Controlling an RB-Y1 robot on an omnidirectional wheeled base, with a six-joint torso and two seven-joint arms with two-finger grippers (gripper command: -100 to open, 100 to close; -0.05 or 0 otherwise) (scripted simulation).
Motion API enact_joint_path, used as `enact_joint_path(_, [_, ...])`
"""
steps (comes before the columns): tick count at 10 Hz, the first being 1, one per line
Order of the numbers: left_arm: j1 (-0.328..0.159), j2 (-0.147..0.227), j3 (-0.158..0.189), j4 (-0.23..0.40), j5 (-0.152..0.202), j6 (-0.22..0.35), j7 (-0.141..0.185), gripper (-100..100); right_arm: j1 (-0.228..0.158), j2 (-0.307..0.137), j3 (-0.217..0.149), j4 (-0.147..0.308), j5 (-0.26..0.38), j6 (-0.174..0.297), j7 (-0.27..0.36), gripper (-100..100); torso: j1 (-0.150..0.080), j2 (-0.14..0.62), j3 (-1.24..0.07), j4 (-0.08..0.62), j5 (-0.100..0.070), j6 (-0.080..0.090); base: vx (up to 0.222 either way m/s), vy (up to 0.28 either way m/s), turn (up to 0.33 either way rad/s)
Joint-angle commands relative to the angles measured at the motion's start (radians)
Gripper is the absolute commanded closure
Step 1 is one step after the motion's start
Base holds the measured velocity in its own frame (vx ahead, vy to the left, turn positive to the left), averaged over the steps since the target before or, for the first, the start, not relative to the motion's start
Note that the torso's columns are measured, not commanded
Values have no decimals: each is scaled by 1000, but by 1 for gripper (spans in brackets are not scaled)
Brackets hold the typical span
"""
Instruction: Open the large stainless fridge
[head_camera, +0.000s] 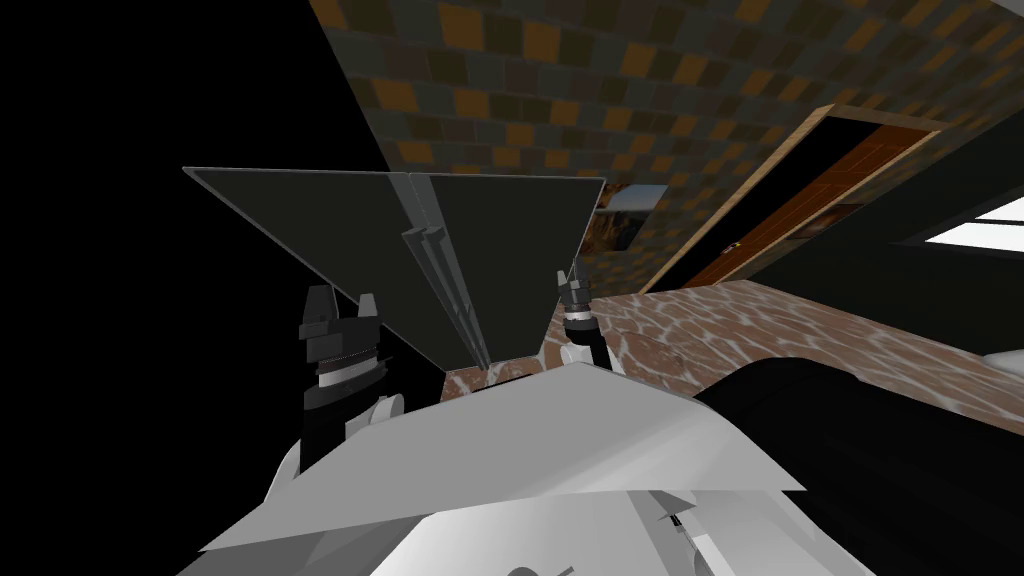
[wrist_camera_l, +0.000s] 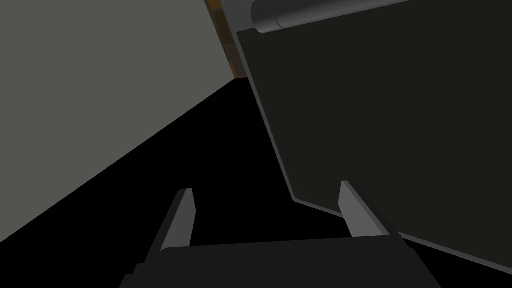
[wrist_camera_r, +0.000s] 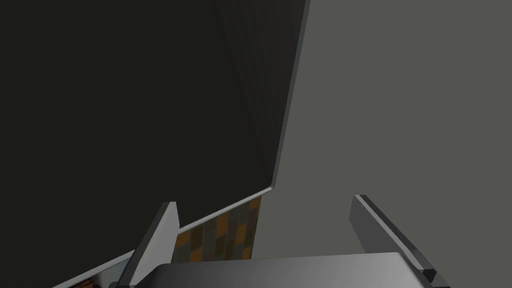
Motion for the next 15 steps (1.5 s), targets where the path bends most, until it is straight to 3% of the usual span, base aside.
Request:
enact_joint_path(1, [0, 0, 0, 0, 0, 0, 0, 0, 0, 0, 0, 0, 0, 0, 0, 0, 0, 40, -82, 41, 0, 0, 0, 0, 0])
enact_joint_path(9, [0, 0, 0, 0, 0, 0, 0, 0, 0, 0, 0, 0, 0, 0, 0, 0, 0, 618, -1234, 617, 0, 0, 0, 0, 0])
enact_joint_path(10, [-40, 35, 21, 4, 0, 50, 6, -100, 0, 0, 0, 0, 0, 0, 0, 0, 0, 691, -1382, 691, 0, 0, 19, -48, 109])
enact_joint_path(11, [-40, 35, 21, 4, 0, 53, 6, -100, 0, 0, 0, 0, 0, 0, 0, 0, -2, 724, -1452, 724, -1, 0, 18, -60, 74])
enact_joint_path(15, [-137, 73, 74, 9, 0, 160, 21, -100, 0, 0, 0, 0, 0, 0, 0, 0, 0, 738, -1476, 738, 0, 0, 18, -65, 90])
